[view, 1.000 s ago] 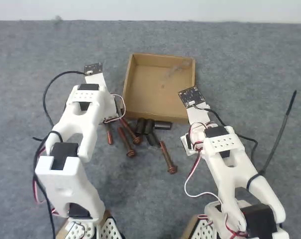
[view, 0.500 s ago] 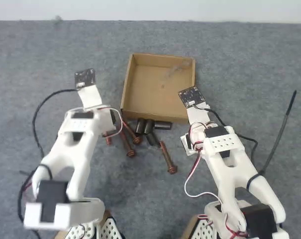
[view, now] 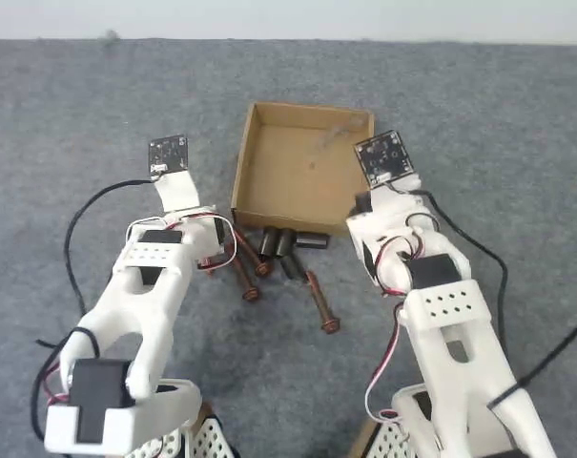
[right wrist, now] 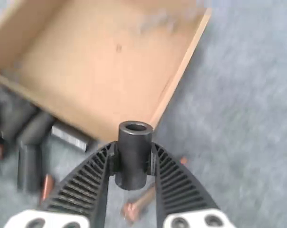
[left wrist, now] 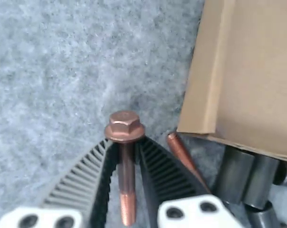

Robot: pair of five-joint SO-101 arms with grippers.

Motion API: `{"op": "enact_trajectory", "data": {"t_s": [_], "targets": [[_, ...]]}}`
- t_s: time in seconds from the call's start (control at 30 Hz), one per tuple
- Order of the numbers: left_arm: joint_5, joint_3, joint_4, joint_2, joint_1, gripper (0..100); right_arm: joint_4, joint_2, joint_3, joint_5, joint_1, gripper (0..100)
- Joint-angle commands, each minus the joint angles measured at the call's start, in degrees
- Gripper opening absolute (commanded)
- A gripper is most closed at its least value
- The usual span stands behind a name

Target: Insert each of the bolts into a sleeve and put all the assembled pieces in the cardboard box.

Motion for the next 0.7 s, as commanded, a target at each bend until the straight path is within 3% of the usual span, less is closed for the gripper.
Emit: {"op": "enact_trajectory", "data": {"t_s": [0.0, 0.27, 0.67], "targets": [[-0.7, 0.0, -1.5, -3.9, 0.3, 1, -7.2, -3.2, -0.8, 0.4, -0.2, 0.6], [-0.7, 0.5, -1.8, -4.2, 0.4, 1, -35.4, -3.2, 11.3, 0.4, -0.5, 0.6], [-0.7, 0.5, -1.8, -4.0, 0.4, 1, -58.9, 4.1, 18.5, 0.4, -0.2, 0.6]]}}
